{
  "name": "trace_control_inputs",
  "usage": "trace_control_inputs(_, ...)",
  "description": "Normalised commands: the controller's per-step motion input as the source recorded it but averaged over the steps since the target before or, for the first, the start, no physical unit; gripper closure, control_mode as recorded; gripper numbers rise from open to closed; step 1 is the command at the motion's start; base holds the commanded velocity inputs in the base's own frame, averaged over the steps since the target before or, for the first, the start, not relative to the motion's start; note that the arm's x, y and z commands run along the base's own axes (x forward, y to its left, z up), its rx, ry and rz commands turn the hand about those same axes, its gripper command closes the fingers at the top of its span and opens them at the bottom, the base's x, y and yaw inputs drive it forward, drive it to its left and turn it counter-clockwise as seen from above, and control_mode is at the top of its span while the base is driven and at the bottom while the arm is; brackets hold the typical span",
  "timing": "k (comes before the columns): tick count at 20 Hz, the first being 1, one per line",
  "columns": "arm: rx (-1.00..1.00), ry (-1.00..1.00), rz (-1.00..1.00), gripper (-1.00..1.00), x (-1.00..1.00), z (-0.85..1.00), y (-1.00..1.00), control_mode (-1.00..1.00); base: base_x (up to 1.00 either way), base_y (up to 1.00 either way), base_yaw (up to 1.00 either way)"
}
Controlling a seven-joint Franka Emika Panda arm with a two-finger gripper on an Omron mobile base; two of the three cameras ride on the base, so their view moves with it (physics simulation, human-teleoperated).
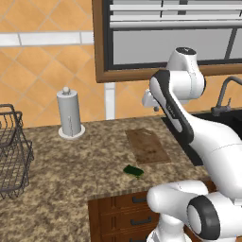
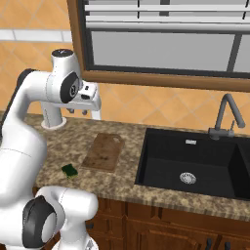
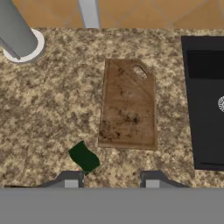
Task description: Pick up the sponge from the counter and clean the cutting board by briefly scrubbing or pressing down on the cutting board. Once finished, release the sponge.
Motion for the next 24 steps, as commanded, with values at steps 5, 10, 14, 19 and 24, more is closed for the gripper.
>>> trace_control_inputs(5, -0.06, 0.0, 0.05, -1.0, -0.49, -0.18, 0.05, -1.0, 0.0, 0.0, 0.0)
trace_control_inputs(10, -0.21, 0.0, 0.16, -1.0, -0.99, -0.69, 0.63, -1.0, 0.0, 0.0, 0.0)
trace_control_inputs(14, -0.11, 0.0, 0.16, -1.0, -0.62, -0.56, 0.32, -1.0, 0.0, 0.0, 0.0)
trace_control_inputs(19, -0.41, 0.15, 0.23, -1.0, -0.02, -0.77, 0.44, -1.0, 0.0, 0.0, 0.0)
trace_control_inputs(24, -0.09, 0.2, 0.34, -1.0, 0.15, -0.6, 0.04, -1.0, 0.0, 0.0, 0.0)
